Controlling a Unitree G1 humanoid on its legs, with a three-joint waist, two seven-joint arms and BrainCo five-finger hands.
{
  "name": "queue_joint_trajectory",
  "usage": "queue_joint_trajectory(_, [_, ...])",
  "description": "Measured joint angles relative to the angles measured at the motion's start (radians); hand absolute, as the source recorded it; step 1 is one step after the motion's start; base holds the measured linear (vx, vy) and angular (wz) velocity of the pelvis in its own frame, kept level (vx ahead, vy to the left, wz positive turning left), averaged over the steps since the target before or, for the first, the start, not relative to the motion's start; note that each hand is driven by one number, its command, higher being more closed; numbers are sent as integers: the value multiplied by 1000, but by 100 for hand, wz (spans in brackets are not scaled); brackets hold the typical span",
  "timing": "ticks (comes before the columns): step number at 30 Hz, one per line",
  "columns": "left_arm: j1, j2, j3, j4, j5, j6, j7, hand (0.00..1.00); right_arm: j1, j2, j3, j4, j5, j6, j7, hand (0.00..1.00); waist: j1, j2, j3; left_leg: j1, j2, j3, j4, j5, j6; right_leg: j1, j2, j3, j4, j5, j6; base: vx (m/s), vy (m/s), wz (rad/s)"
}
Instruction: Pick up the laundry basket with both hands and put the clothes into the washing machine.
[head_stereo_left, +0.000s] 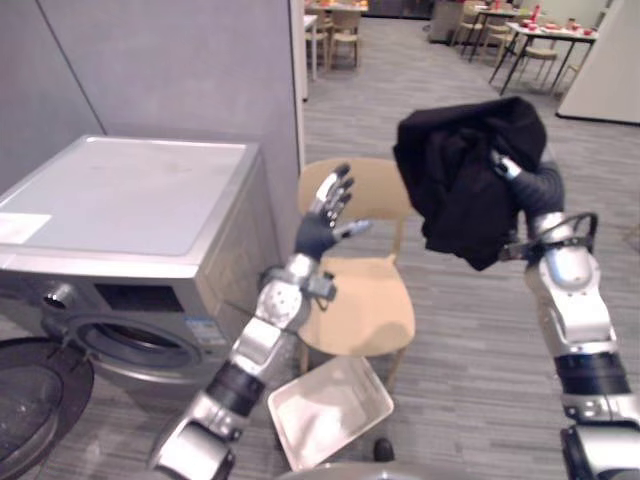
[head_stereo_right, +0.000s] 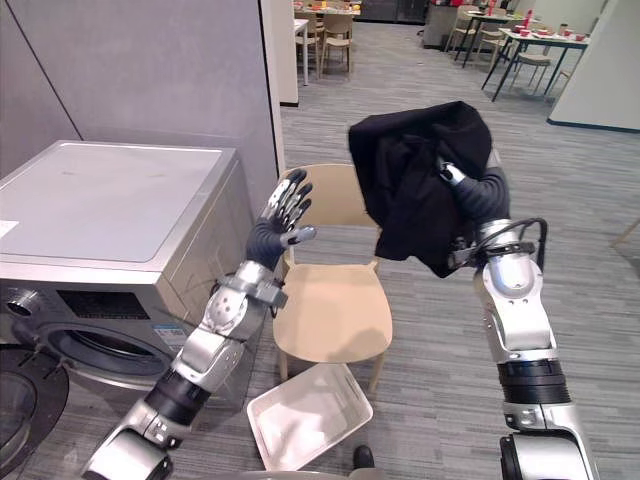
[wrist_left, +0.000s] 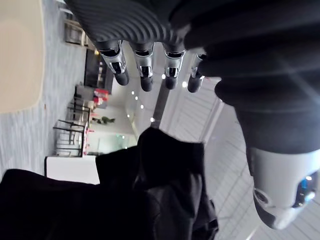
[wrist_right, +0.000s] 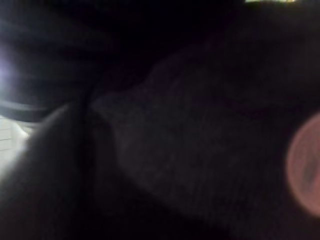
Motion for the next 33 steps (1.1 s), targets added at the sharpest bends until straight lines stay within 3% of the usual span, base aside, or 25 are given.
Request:
queue_joint_trajectory(8, [-200, -52, -82, 229, -77, 26, 6, 0, -6, 68, 92, -80, 3, -4, 11, 100, -24, 0, 0, 22, 0, 43, -1, -7, 0, -1, 9, 43, -9, 12, 2, 14, 2, -15])
queue_joint_trajectory(23, [-326, -90, -195, 262, -110, 29, 19, 0, -6, 136, 134, -151, 48, -17, 11, 100, -27, 0, 0, 45, -2, 69, 15, -32, 6, 15, 10, 67, -8, 7, 5, 8, 3, -5])
queue_joint_trajectory(31, [-359, -96, -229, 262, -190, 31, 14, 0, -6, 140, 133, -153, 86, -37, 27, 100, -30, -7, -5, 46, -4, 68, 15, -32, 6, 16, 7, 67, -10, 2, 8, 0, 0, 0])
queue_joint_trajectory(32, [-368, -95, -230, 262, -208, 37, 3, 100, -6, 140, 131, -154, 90, -42, 27, 100, -33, -7, -5, 45, -4, 68, 14, -32, 6, 16, 7, 66, -11, 2, 8, 0, 0, 0])
queue_joint_trajectory(33, [-369, -95, -230, 261, -215, 37, 0, 100, -6, 140, 131, -154, 90, -44, 27, 100, -34, -7, -5, 45, -4, 68, 13, -32, 6, 16, 7, 66, -11, 2, 8, 0, 0, 0])
